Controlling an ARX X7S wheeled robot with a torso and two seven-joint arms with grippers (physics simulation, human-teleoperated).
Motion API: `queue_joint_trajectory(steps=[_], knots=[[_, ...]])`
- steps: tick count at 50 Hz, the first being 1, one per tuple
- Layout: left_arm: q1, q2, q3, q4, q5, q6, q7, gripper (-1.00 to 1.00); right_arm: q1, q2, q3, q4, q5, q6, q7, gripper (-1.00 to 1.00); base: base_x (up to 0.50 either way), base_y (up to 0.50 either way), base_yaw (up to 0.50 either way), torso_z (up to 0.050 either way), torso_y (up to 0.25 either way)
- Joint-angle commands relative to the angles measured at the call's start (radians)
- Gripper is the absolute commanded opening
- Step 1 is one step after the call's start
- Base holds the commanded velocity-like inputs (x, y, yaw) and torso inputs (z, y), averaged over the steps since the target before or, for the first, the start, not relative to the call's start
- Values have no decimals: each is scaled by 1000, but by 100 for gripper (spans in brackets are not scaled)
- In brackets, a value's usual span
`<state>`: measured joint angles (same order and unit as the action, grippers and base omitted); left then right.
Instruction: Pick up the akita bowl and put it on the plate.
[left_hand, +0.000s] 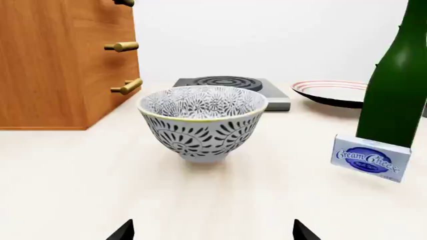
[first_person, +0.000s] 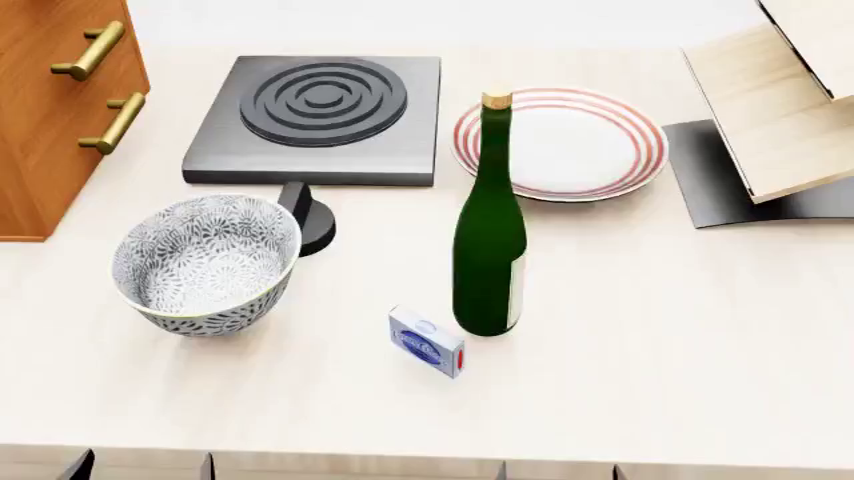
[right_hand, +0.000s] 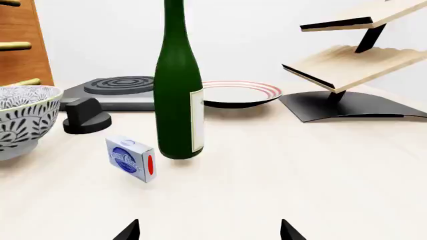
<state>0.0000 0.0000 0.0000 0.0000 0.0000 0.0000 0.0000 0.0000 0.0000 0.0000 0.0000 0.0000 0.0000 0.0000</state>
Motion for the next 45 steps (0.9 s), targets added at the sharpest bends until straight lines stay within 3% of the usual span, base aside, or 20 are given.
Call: queue_joint_trajectory(steps=[1, 8, 11, 13, 14, 17, 19, 25, 35, 45], knots=[[5, -31, 34, 16, -31, -10, 0, 100, -3, 24, -31, -9, 24, 5, 31, 100, 0, 0, 0, 0, 0], [-63, -28, 5, -135, 4, 125, -184, 100, 14, 27, -54, 46, -42, 5, 158, 100, 0, 0, 0, 0, 0], [-91, -28, 6, -220, 16, 162, -233, 100, 25, 34, -46, 37, 59, 87, 108, 100, 0, 0, 0, 0, 0], [-114, -30, 5, -263, 22, 163, -264, 100, 30, 32, -35, 45, 78, 130, 131, 100, 0, 0, 0, 0, 0], [-110, -38, 20, -272, 32, 192, -258, 100, 27, 46, -41, 30, 141, 151, 60, 100, 0, 0, 0, 0, 0], [-118, -38, 25, -282, 35, 196, -284, 100, 21, 57, -73, 42, -1, 71, 175, 100, 0, 0, 0, 0, 0], [-120, -44, 28, -277, 32, 201, -291, 100, 19, 61, -70, 36, 50, 95, 138, 100, 0, 0, 0, 0, 0], [-101, -67, 28, -154, 25, 196, -302, 100, -3, 74, -84, -71, 21, 75, 175, 100, 0, 0, 0, 0, 0], [-36, -93, -22, 184, -14, 135, -342, 100, -11, 99, -59, -334, 35, 196, 213, 100, 0, 0, 0, 0, 0], [12, -111, -30, 297, -33, 139, -361, 100, -55, 116, -57, -434, 52, 195, 232, 100, 0, 0, 0, 0, 0]])
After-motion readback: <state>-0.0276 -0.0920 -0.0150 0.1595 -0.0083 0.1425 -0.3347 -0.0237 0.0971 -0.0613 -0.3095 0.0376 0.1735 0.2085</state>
